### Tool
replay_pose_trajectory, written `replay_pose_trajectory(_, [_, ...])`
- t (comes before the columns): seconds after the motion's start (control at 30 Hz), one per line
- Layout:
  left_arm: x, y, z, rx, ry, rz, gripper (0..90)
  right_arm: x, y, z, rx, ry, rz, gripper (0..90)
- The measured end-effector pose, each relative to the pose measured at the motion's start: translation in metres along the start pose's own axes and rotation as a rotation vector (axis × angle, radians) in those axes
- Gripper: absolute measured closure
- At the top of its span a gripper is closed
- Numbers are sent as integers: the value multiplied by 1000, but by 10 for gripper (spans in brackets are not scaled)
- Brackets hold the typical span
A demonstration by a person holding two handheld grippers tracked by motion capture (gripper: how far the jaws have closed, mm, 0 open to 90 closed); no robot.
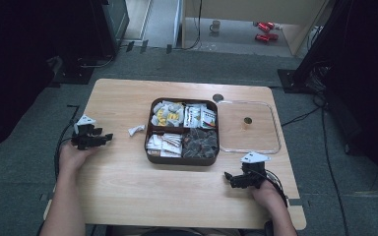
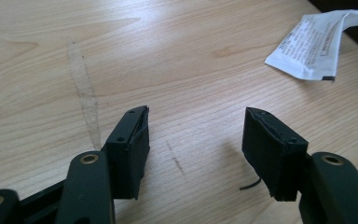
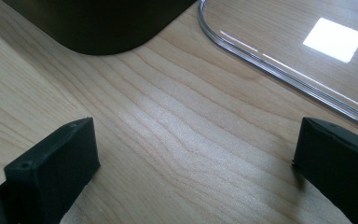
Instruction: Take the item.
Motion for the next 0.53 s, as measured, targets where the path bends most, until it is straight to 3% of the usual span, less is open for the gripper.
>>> replay_pose_trajectory(0.23, [-2, -3, -3, -17, -59, 33, 313, 0, 0, 0, 0, 0, 0, 0])
replay_pose_trajectory(0.53, [-4, -6, -3, -36, -36, 61, 250, 0, 0, 0, 0, 0, 0, 0])
Point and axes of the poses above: each handheld gripper's, and its own axes: y roughly backward along the jaws, z roughly out of its top, x roughly to its left, the point moved 4 cm from there along -y, roughly forward along the jaws, and after that the axes turned 5 degrees about x, right-handed, at the moved point
